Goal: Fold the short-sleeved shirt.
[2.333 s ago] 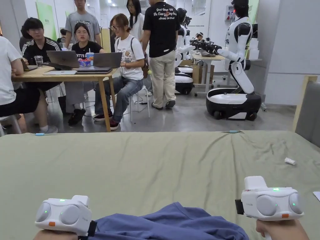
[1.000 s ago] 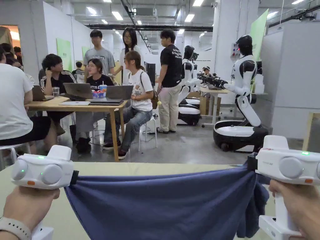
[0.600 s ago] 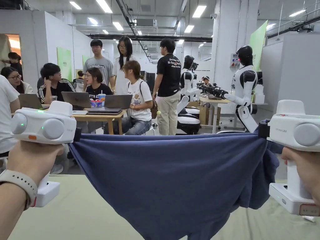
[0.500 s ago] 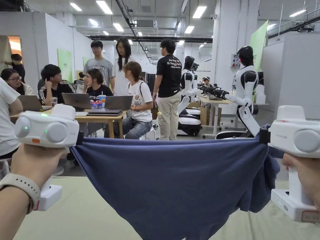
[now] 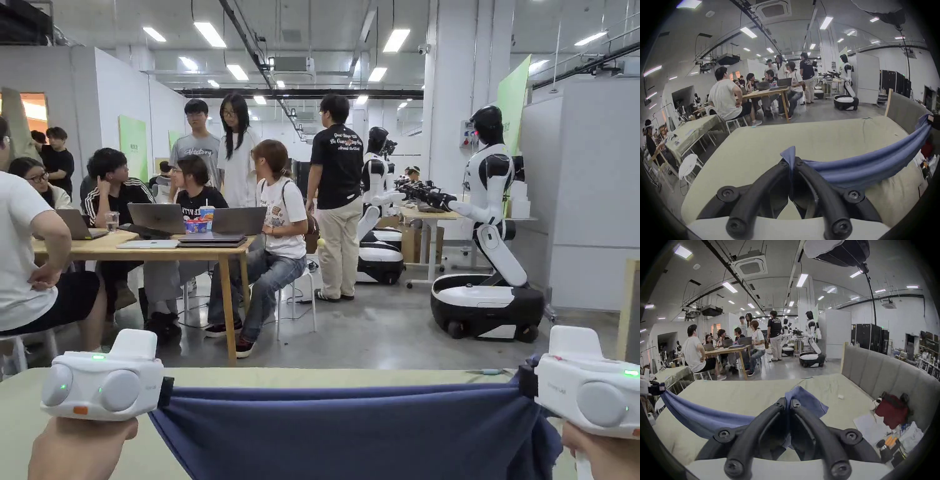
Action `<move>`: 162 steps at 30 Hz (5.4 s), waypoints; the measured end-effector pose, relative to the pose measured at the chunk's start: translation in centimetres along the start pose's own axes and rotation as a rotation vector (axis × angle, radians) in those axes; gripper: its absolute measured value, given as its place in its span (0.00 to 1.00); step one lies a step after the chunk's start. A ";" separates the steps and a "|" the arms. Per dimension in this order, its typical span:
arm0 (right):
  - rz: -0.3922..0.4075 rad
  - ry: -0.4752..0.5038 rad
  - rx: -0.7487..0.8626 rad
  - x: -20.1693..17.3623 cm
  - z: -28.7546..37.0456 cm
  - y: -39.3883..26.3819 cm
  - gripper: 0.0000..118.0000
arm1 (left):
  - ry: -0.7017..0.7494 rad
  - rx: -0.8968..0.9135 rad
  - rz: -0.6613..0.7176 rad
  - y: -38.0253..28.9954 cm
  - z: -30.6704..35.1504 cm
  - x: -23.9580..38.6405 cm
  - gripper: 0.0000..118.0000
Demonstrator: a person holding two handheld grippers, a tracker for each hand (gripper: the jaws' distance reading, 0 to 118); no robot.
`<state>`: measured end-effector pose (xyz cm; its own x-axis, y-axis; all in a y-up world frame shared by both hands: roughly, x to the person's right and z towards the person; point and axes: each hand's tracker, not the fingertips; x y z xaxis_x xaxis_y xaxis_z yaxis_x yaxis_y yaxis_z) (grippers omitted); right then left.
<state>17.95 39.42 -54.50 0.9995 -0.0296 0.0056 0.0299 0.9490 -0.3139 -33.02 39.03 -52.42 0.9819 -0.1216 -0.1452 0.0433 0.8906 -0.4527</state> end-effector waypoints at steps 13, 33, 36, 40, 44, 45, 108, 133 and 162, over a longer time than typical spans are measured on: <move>0.158 0.033 -0.359 0.7 11.5 -23.2 0.03 | -0.080 -0.371 0.034 -26.5 7.7 -2.2 0.01; 0.089 0.147 0.100 -7.6 20.8 -9.2 0.69 | -0.131 0.178 0.129 -12.0 16.6 4.1 0.83; 0.086 0.145 0.117 -8.4 21.1 -8.8 0.00 | -0.119 0.194 0.049 -11.8 17.3 4.9 0.00; 0.106 0.167 0.101 -8.9 20.0 -9.3 0.00 | -0.151 0.092 0.019 -13.4 16.6 3.7 0.00; 0.112 0.168 0.063 -9.4 17.2 -11.0 0.00 | -0.134 -0.148 0.017 -17.5 13.5 -0.1 0.00; 0.109 0.174 0.053 -9.7 16.8 -11.4 0.00 | -0.136 -0.220 0.012 -18.7 12.8 -0.8 0.00; 0.127 0.210 -0.417 -2.6 -7.3 -16.5 0.01 | -0.224 -0.419 0.094 -28.1 7.4 -2.9 0.02; 0.091 0.038 0.142 -0.4 7.5 10.7 0.01 | 0.053 0.068 0.038 6.2 6.5 -0.2 0.02; 0.096 0.009 0.281 -1.6 2.5 13.3 0.02 | 0.119 0.146 0.039 10.8 1.4 -0.8 0.02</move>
<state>16.75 52.89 -56.26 0.9978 0.0626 -0.0199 -0.0633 0.9973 -0.0372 -33.11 49.34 -56.00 0.9551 -0.1287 -0.2669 0.0403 0.9487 -0.3135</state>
